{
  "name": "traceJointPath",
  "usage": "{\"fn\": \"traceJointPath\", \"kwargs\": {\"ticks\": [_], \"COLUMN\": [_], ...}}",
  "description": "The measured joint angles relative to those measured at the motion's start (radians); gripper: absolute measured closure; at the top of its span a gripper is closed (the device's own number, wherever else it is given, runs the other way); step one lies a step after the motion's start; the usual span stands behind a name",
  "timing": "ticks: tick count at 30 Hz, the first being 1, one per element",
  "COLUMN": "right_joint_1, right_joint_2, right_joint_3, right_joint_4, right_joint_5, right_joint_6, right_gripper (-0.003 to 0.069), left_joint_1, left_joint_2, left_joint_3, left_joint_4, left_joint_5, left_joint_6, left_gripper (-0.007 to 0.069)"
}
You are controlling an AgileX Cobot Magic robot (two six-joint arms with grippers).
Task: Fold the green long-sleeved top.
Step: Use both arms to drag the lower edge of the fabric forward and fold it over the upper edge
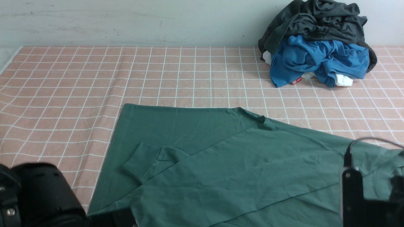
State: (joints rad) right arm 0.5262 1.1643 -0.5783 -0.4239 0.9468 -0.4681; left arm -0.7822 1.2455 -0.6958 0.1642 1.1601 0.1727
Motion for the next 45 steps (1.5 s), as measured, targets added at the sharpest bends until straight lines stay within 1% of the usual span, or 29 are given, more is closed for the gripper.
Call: {"fn": "traceJointPath", "kwargs": {"ticks": [2,4,7,8,9,10,11,12,14,16,17,18,19,20,27,34,36,38,42,45], "right_joint_1": [-0.074,-0.16,-0.284,-0.312,-0.319,-0.37,-0.391,-0.395,-0.432,-0.451,-0.451,-0.461,-0.461,-0.465,-0.468,-0.468,-0.468,-0.468,-0.468,-0.468], "right_joint_2": [0.001,0.012,0.055,0.074,0.085,0.13,0.161,0.167,0.254,0.32,0.327,0.383,0.389,0.43,0.611,0.742,0.776,0.815,0.85,0.865], "right_joint_3": [-0.07,-0.143,-0.249,-0.286,-0.294,-0.358,-0.391,-0.391,-0.475,-0.534,-0.54,-0.588,-0.593,-0.631,-0.758,-0.86,-0.886,-0.907,-0.913,-0.913], "right_joint_4": [0.004,0.031,0.126,0.158,0.167,0.242,0.28,0.288,0.356,0.389,0.391,0.403,0.403,0.403,0.402,0.394,0.376,0.341,0.323,0.321], "right_joint_5": [-0.011,-0.029,-0.044,-0.045,-0.045,-0.045,-0.045,-0.044,-0.041,-0.038,-0.037,-0.032,-0.031,-0.025,-0.032,-0.064,-0.074,-0.099,-0.129,-0.145], "right_joint_6": [-0.019,-0.048,-0.12,-0.145,-0.151,-0.206,-0.236,-0.241,-0.29,-0.305,-0.305,-0.307,-0.307,-0.308,-0.301,-0.263,-0.23,-0.164,-0.089,-0.023], "right_gripper": [0.0661,0.0661,0.0661,0.0661,0.0661,0.0661,0.0662,0.0662,0.0662,0.0662,0.0662,0.0662,0.0662,0.0662,0.0662,0.0662,0.0662,0.0662,0.0657,0.0617], "left_joint_1": [0.049,0.12,0.24,0.275,0.292,0.356,0.393,0.407,0.476,0.518,0.522,0.546,0.549,0.564,0.59,0.61,0.617,0.623,0.627,0.631], "left_joint_2": [0.001,0.009,0.049,0.068,0.079,0.131,0.168,0.184,0.286,0.373,0.382,0.454,0.461,0.518,0.724,0.849,0.874,0.899,0.926,0.94], "left_joint_3": [-0.091,-0.171,-0.31,-0.347,-0.357,-0.439,-0.485,-0.504,-0.614,-0.704,-0.704,-0.785,-0.785,-0.851,-1.047,-1.138,-1.149,-1.152,-1.155,-1.155], "left_joint_4": [0.028,0.041,0.04,0.037,0.036,0.021,0.008,0.005,-0.028,-0.052,-0.053,-0.062,-0.062,-0.066,-0.071,-0.072,-0.072,-0.073,-0.079,-0.076], "left_joint_5": [0.0,0.0,-0.004,-0.006,-0.006,-0.011,-0.013,-0.013,-0.013,-0.013,-0.013,-0.013,-0.013,-0.013,-0.014,-0.071,-0.092,-0.133,-0.165,-0.171], "left_joint_6": [0.005,0.028,0.098,0.121,0.132,0.167,0.182,0.187,0.212,0.223,0.223,0.227,0.227,0.23,0.257,0.264,0.264,0.264,0.264,0.264], "left_gripper": [0.0614,0.0611,0.0607,0.0607,0.0607,0.0607,0.0607,0.0607,0.0607,0.0607,0.0607,0.0607,0.0607,0.0607,0.0607,0.0607,0.0607,0.0607,0.0603,0.0564]}}
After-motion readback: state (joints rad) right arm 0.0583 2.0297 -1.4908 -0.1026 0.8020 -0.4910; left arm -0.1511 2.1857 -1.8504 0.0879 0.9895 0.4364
